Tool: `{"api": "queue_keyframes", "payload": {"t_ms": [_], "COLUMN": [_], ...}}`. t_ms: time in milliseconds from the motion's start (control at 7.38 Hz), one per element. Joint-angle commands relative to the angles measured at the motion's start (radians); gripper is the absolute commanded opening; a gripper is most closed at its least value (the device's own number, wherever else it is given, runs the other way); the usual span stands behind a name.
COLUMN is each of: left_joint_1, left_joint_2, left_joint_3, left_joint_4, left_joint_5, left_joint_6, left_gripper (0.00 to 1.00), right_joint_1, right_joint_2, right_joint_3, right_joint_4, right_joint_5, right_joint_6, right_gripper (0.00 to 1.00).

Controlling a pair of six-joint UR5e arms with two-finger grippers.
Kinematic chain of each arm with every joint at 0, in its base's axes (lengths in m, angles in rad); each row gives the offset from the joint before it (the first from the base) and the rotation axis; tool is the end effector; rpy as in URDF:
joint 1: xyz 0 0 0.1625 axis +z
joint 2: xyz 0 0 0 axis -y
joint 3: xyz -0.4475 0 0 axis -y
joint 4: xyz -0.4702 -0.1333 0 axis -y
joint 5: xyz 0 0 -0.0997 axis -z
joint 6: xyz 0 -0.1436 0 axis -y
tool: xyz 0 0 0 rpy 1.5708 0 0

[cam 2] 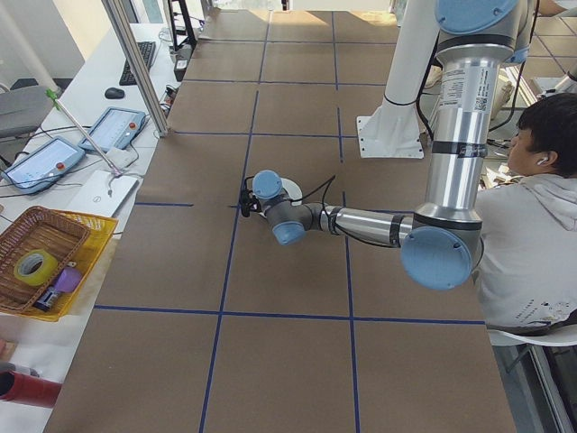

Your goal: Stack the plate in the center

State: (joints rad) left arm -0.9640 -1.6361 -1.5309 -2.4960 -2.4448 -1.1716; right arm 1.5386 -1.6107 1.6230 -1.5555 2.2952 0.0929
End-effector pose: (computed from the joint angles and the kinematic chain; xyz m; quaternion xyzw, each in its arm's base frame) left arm 0.3415 -0.5325 0.5695 -0.0310 0.5591 -0.0385 0.8277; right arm 0.0203 -0.5559 0.7086 -0.0093 -0.3544 0.0235 0.9347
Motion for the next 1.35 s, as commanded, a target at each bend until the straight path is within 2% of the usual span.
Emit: {"api": "queue_keyframes", "payload": {"t_ms": [0,135,271,677,948,1219], "left_joint_1": [-0.094,-0.129,-0.177,-0.322,-0.450,-0.550], "left_joint_2": [0.010,0.053,0.062,0.059,0.055,0.050], "left_joint_3": [0.002,0.008,0.002,-0.008,-0.023,-0.028], "left_joint_4": [0.008,0.019,0.104,0.458,0.726,0.909], "left_joint_5": [-0.076,-0.076,-0.068,0.024,0.035,0.058], "left_joint_6": [0.085,0.212,0.333,0.826,1.126,1.321], "left_gripper": [1.00,1.00,1.00,1.00,1.00,1.00], "right_joint_1": [0.000,0.000,0.000,0.000,0.000,0.000], "right_joint_2": [0.000,0.000,0.000,0.000,0.000,0.000], "right_joint_3": [0.000,0.000,0.000,0.000,0.000,0.000], "right_joint_4": [0.000,0.000,0.000,0.000,0.000,0.000], "right_joint_5": [0.000,0.001,0.000,0.001,0.001,0.001], "right_joint_6": [0.001,-0.001,0.001,0.001,0.001,0.001], "right_gripper": [1.00,1.00,1.00,1.00,1.00,1.00]}}
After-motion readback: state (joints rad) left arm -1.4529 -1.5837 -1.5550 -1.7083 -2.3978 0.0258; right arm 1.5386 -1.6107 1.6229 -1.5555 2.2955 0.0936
